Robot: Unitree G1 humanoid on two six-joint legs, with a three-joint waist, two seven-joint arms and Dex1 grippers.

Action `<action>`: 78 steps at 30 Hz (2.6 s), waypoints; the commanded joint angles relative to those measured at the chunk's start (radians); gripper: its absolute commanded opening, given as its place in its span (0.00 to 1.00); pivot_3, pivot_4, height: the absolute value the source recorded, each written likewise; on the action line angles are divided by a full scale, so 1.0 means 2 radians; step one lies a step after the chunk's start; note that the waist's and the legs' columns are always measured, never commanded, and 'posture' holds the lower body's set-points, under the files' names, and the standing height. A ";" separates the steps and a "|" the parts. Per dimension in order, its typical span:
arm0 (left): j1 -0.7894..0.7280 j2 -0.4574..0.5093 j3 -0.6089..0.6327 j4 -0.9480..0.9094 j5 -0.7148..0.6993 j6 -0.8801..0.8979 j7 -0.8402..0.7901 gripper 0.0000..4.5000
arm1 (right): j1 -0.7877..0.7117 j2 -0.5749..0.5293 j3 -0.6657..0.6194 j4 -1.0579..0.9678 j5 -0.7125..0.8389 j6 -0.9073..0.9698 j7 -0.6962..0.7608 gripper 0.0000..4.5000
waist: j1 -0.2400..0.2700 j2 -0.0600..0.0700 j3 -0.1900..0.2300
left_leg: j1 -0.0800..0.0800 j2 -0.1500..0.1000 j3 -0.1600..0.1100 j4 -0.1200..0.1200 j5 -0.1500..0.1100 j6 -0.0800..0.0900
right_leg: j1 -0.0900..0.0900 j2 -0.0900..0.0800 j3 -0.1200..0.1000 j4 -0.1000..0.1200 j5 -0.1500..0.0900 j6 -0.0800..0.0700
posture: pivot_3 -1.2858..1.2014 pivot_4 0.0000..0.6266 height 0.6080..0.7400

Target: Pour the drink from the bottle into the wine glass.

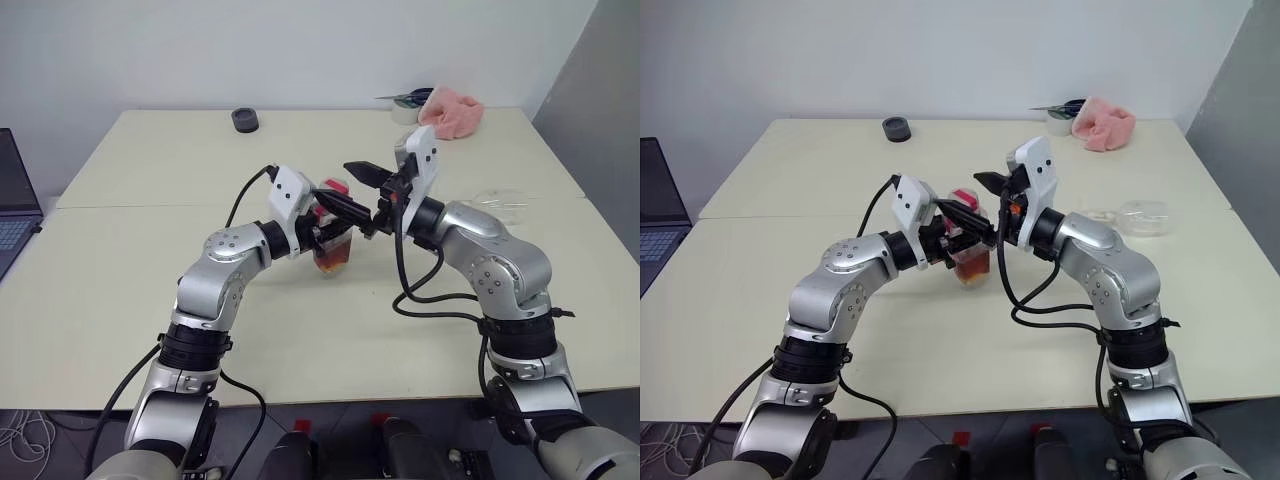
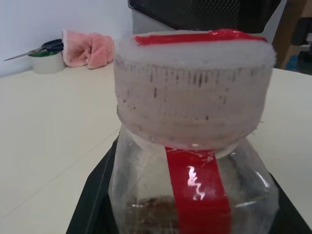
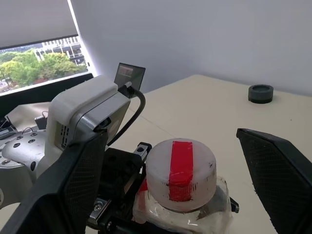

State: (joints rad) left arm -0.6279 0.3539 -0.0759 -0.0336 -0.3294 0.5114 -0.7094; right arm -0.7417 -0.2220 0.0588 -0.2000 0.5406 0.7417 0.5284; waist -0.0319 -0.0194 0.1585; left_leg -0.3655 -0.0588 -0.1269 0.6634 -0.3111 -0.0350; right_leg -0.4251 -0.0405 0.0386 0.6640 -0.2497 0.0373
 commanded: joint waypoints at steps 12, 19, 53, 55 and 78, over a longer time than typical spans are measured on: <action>-0.011 -0.005 0.001 -0.014 0.001 -0.011 0.003 0.40 | 0.005 0.004 0.007 -0.018 0.004 -0.006 0.010 0.26 | 0.000 0.000 0.000 | 0.000 0.000 0.000 0.000 0.000 0.000 | 0.000 0.000 0.000 0.000 0.000 0.000 | 0.52 0.24 1.00; -0.007 -0.008 0.001 -0.018 0.003 -0.011 0.001 0.40 | 0.007 0.006 0.001 -0.026 0.015 0.003 0.010 0.05 | 0.000 0.000 0.000 | 0.000 0.000 0.000 0.000 0.000 0.000 | 0.000 0.000 0.000 0.000 0.000 0.000 | 0.52 0.24 1.00; 0.003 -0.019 0.001 -0.043 -0.002 -0.003 0.006 0.40 | -0.009 0.016 -0.001 0.026 -0.025 -0.020 -0.010 0.67 | 0.000 0.000 0.000 | 0.000 0.000 0.000 0.000 0.000 0.000 | 0.000 0.000 0.000 0.000 0.000 0.000 | 0.52 0.24 1.00; 0.003 -0.019 0.001 -0.044 -0.002 -0.002 0.007 0.40 | -0.009 0.017 -0.002 0.024 -0.023 -0.019 -0.011 0.67 | 0.000 0.000 0.000 | 0.000 0.000 0.000 0.000 0.000 0.000 | 0.000 0.000 0.000 0.000 0.000 0.000 | 0.52 0.24 1.00; -0.001 -0.017 0.001 -0.039 -0.001 -0.003 0.005 0.40 | 0.006 0.019 -0.001 -0.006 0.006 -0.008 0.000 0.67 | 0.000 0.000 0.000 | 0.000 0.000 0.000 0.000 0.000 0.000 | 0.000 0.000 0.000 0.000 0.000 0.000 | 0.52 0.24 1.00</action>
State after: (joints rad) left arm -0.6056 0.3185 -0.0821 -0.0678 -0.3144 0.5179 -0.6922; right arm -0.7243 -0.1837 0.0603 -0.1563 0.5341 0.7329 0.5185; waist -0.0323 -0.0194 0.1585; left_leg -0.3655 -0.0588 -0.1266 0.6633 -0.3110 -0.0350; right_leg -0.4252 -0.0405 0.0388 0.6641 -0.2497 0.0373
